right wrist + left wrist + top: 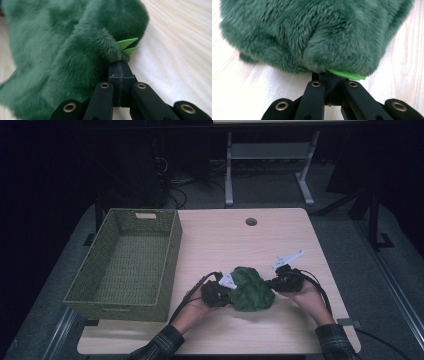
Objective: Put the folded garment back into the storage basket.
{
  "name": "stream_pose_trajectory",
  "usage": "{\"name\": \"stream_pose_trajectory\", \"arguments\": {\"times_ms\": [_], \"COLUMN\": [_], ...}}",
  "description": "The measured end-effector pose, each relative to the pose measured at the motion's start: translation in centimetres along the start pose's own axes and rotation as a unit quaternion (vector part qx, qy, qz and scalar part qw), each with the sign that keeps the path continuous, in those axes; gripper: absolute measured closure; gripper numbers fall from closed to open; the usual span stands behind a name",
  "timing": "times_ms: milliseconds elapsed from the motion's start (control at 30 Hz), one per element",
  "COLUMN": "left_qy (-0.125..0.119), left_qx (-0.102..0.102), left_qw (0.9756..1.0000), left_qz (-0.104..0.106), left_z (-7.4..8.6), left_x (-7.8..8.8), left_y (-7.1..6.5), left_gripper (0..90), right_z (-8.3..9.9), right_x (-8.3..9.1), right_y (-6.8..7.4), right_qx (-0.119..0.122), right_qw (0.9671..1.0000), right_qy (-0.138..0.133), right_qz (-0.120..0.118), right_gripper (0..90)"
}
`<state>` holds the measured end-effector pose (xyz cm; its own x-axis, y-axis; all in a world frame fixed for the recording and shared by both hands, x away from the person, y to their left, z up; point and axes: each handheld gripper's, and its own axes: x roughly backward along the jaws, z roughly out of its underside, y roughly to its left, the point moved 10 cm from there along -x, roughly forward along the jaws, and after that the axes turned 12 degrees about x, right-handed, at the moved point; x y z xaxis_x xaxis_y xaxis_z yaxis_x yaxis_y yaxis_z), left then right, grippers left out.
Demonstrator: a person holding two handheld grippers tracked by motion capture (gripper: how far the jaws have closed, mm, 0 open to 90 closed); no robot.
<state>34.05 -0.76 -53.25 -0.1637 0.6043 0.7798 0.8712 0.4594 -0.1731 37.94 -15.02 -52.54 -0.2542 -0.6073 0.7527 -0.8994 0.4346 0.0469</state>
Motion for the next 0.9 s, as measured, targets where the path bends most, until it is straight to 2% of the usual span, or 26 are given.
{"name": "stream_pose_trajectory", "arguments": {"times_ms": [33,67,133,200,233,300,333,367,467,500,533,567,667,700,733,767,800,833,900], "left_qy": [0.007,0.001,0.01,0.013,0.006,0.012,0.008,0.016,0.014,0.013,0.006,0.009,-0.002,0.003,-0.005,0.001,-0.003,0.007,0.004], "left_qx": [-0.012,-0.005,-0.017,-0.021,-0.012,-0.022,-0.02,-0.031,-0.03,-0.03,-0.02,-0.023,-0.013,-0.018,-0.009,-0.018,-0.012,-0.022,-0.018], "left_qw": [0.9999,1.0,0.9998,0.9997,0.9999,0.9996,0.9997,0.9993,0.9994,0.9994,0.9998,0.9997,0.9999,0.9998,0.9999,0.9998,0.9999,0.9997,0.9998], "left_qz": [-0.002,-0.002,-0.006,-0.008,-0.007,-0.009,-0.01,-0.009,-0.007,-0.006,-0.004,-0.004,-0.001,-0.003,-0.003,-0.003,-0.004,-0.009,-0.009], "left_z": [0.1,0.0,0.2,0.4,0.3,0.3,0.2,0.3,0.3,0.3,0.3,0.3,0.4,0.5,0.5,0.7,0.8,1.0,1.1], "left_x": [0.2,0.2,0.4,0.6,0.5,0.7,0.7,1.0,1.1,1.2,1.2,1.4,2.1,2.6,2.7,3.2,3.3,3.7,3.9], "left_y": [0.2,0.2,0.6,0.8,0.8,1.0,1.1,1.3,1.4,1.5,1.4,1.5,1.6,1.8,1.7,1.8,1.7,1.8,1.6], "left_gripper": [89.8,89.8,89.8,89.8,89.8,89.7,89.8,89.7,89.7,89.6,89.1,87.9,83.8,82.7,81.1,79.0,75.5,72.9,66.8], "right_z": [0.2,0.3,0.4,0.6,0.6,0.7,0.8,0.9,1.0,1.0,1.0,1.2,1.6,1.8,2.0,2.1,2.5,3.0,3.9], "right_x": [0.1,0.2,0.2,0.4,0.5,0.6,0.7,0.7,0.8,0.8,0.8,0.9,1.6,1.9,2.3,2.5,2.8,3.0,3.2], "right_y": [0.2,0.6,1.0,1.7,2.0,2.6,2.9,3.3,3.8,3.7,3.7,3.5,3.0,2.8,2.5,2.3,1.9,1.6,1.0], "right_qx": [0.003,0.002,0.009,0.006,0.007,0.008,0.009,0.012,0.014,0.017,0.013,0.013,-0.001,-0.005,-0.01,-0.012,-0.018,-0.025,-0.031], "right_qw": [1.0,1.0,1.0,1.0,1.0,0.9999,0.9999,0.9999,0.9999,0.9998,0.9998,0.9997,0.9991,0.9988,0.9981,0.9975,0.9962,0.9953,0.9939], "right_qy": [0.001,0.003,-0.001,-0.002,-0.004,-0.007,-0.007,-0.005,-0.001,-0.007,-0.01,-0.014,-0.021,-0.024,-0.028,-0.035,-0.044,-0.043,-0.034], "right_qz": [0.001,0.0,0.001,-0.002,-0.004,-0.004,-0.005,-0.007,-0.002,0.004,0.008,0.016,0.036,0.043,0.054,0.061,0.073,0.083,0.101], "right_gripper": [90.0,90.0,89.9,89.9,89.9,90.0,89.9,89.9,89.9,89.9,89.8,89.5,85.2,82.5,78.9,75.3,70.3,66.4,57.3]}}
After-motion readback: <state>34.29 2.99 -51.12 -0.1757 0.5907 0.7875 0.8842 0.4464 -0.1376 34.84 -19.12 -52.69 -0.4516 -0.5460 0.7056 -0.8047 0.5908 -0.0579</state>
